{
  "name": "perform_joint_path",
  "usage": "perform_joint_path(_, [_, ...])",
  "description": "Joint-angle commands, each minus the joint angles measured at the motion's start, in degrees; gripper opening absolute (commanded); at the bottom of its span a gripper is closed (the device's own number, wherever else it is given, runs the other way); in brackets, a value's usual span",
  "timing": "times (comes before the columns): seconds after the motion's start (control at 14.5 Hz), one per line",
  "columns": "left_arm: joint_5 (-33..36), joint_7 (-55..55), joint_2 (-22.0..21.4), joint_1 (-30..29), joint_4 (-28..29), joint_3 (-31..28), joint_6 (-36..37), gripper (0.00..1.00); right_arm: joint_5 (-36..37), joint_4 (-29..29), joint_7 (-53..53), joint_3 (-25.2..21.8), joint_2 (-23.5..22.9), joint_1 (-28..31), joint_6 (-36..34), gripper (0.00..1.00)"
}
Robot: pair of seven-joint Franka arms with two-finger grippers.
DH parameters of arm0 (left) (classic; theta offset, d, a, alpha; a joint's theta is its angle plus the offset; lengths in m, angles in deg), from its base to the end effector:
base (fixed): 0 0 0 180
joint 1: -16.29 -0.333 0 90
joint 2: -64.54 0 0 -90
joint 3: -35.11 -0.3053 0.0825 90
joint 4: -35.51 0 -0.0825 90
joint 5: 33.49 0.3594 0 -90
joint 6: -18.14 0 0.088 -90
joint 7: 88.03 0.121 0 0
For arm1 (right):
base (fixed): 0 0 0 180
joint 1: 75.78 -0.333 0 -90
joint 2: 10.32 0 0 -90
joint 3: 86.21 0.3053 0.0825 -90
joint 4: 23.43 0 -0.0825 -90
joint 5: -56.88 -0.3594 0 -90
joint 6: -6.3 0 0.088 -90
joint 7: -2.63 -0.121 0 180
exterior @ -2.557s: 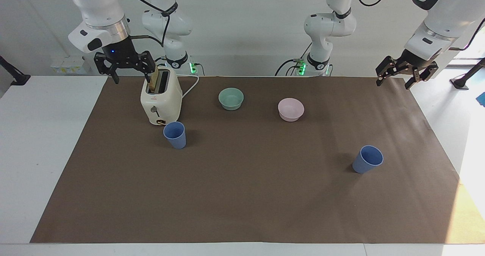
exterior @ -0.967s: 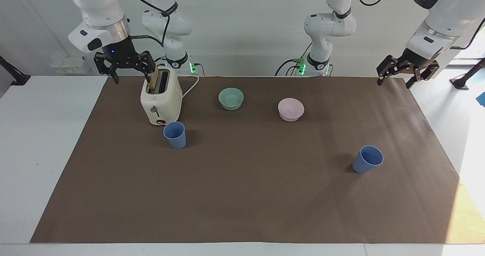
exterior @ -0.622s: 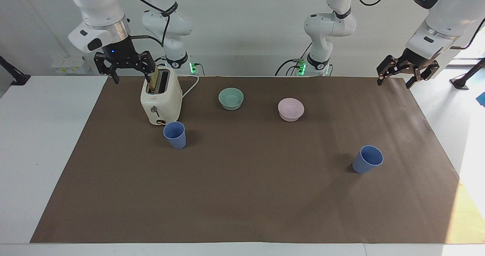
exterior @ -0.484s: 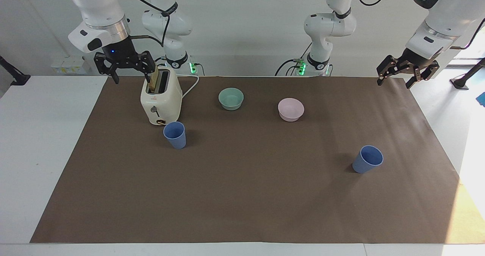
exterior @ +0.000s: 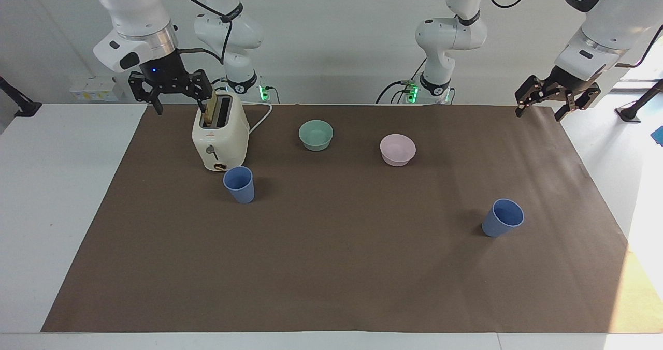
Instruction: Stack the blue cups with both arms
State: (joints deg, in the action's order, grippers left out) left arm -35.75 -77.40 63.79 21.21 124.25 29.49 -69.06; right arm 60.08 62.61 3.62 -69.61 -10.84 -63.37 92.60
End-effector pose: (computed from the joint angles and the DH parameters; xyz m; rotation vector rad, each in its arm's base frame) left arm 0.5211 0.0018 0.6123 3.0878 -0.2709 -0.0151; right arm 0.5256 0.0307 0.6204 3.0854 0.1342 -0.0041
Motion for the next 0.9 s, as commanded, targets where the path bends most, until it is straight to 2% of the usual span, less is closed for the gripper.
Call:
perform_joint_path(0.0, [-0.2,0.1,-0.4,-0.1,-0.1,-0.1,0.4,1.00,-1.2,1.8,1.7,0.2,1.5,1.1,0.9,1.00])
perform_joint_path(0.48, [-0.3,0.3,-0.1,-0.2,0.6,-0.1,-5.1,1.00,-1.2,1.8,1.7,0.2,1.5,1.1,0.9,1.00])
perform_joint_path(0.83, [-0.4,0.1,3.6,-0.4,0.9,-0.1,-12.4,1.00,-1.2,1.8,1.9,0.3,1.4,1.0,1.4,1.00])
